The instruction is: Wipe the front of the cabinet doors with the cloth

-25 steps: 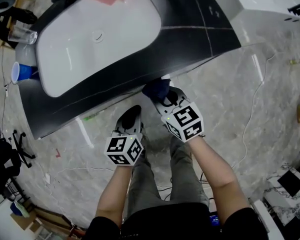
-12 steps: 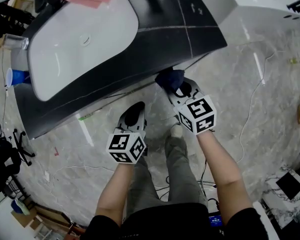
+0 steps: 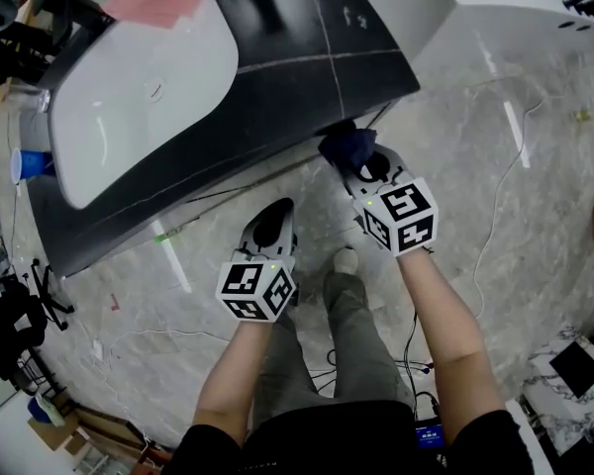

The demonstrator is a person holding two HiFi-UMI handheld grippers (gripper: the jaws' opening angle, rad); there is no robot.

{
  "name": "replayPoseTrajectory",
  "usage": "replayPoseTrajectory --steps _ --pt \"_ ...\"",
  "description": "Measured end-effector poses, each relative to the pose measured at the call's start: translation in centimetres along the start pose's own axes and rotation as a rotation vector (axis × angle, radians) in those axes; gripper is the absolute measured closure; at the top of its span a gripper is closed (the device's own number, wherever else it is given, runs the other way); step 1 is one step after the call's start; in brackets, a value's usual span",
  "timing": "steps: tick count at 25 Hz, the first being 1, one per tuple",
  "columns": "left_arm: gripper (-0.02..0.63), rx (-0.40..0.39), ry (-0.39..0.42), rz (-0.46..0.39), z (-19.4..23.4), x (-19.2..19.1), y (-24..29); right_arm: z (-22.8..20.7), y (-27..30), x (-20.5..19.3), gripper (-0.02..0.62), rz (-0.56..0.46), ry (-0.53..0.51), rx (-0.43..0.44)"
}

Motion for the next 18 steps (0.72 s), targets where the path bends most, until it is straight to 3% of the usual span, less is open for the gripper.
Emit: replayPoseTrajectory --steps 8,14,18 --pt "0.598 0.016 -0.020 -0.022 0.1 -0.6 0.0 1.3 -0.9 -2.0 0.472 0.024 0.006 0.027" --pt "0.598 0.005 -0.012 -0.004 2.3 -2.2 -0.5 5.3 0.6 -5.1 0.472 0.066 -0.011 0.076" --pt "0.598 0.041 -0.016 0.002 5.2 -3.0 -2.3 8.4 2.7 -7.2 0.472 0.102 -0.012 0.116"
Point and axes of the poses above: the fingertips, and each gripper's own axes: y forward along the fingers, z to its left, x out of its top, the point moved 4 cm from there along -y, backward along the fingers, and after that the axes turned 4 degrees about y, right-handed, at the moved point
